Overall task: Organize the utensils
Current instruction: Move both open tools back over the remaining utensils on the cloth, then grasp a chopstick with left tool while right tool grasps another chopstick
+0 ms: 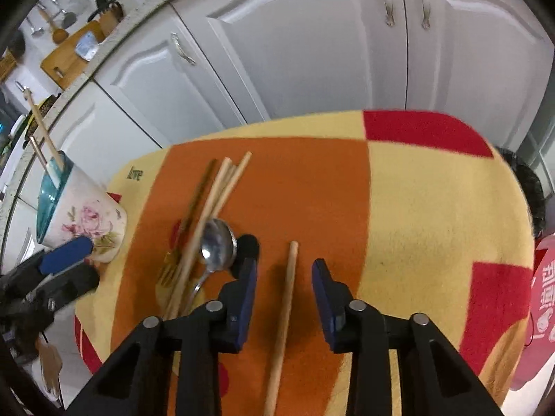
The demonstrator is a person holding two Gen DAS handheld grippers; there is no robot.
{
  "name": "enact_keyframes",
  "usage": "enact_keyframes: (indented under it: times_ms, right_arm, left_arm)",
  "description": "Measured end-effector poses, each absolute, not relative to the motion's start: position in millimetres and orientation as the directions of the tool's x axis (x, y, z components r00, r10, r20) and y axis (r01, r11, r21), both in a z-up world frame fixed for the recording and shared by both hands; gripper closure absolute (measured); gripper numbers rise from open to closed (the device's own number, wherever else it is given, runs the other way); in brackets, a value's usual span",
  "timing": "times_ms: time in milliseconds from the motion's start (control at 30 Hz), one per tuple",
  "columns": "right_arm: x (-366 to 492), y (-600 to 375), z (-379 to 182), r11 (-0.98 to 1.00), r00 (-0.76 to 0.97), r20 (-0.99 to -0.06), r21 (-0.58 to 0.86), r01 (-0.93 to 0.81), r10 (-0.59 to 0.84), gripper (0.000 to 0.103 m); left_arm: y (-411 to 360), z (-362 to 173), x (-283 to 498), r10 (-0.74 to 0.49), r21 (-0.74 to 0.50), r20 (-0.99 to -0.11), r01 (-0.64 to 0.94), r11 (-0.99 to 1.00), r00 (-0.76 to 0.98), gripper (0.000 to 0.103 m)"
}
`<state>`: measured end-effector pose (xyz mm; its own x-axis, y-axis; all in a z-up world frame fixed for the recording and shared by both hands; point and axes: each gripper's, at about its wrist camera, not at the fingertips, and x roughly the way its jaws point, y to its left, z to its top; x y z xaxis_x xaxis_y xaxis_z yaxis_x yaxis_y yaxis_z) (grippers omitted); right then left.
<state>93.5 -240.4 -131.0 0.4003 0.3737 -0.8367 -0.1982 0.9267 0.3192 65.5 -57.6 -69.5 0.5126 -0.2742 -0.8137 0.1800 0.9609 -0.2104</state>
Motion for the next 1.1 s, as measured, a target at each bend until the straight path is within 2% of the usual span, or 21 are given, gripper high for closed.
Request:
enact_keyframes:
  times_ms: [133,233,500,633,733,1100]
  right_arm:
    - [93,-238,-142,0.924,0.383,-0.843,0.318,-0.211,0.377,0.086]
    - [93,-238,-145,0.925,0.387,-0.843,0.301,-0.233,0.373,0.094]
    - [99,-254,-145,0.909,0.363,-0.834,0.363,-0.206,0.416,0.095]
    - [102,-254,-149,0.899,0.353,-0.827,0.389,-0.203,0.438,0.095]
    - [103,-253,-149,0.892,0.354,-0.820,0.397,-0.214,0.450,0.095]
    - [86,-260,-108,0.864,0.412,-0.760,0.425,-0.271,0.503,0.098]
  left_arm:
    - [-71,-75,95,-0.244,-0.186,-0.826,0.163,0.969,0.508,0.045]
    - [-84,-84,121,-0.222,-0.167,-0.846,0.154,0.974,0.485,0.051]
    - [-107,-114,167,-0.127,-0.075,-0.893,0.135,0.988,0.432,0.067]
    - [-114,-124,176,-0.106,-0.048,-0.906,0.150,0.987,0.410,0.092]
    - [-116,-126,177,-0.127,-0.060,-0.907,0.176,0.983,0.401,0.097]
    - [-91,-69,131,-0.291,-0.196,-0.834,0.242,0.950,0.468,0.099]
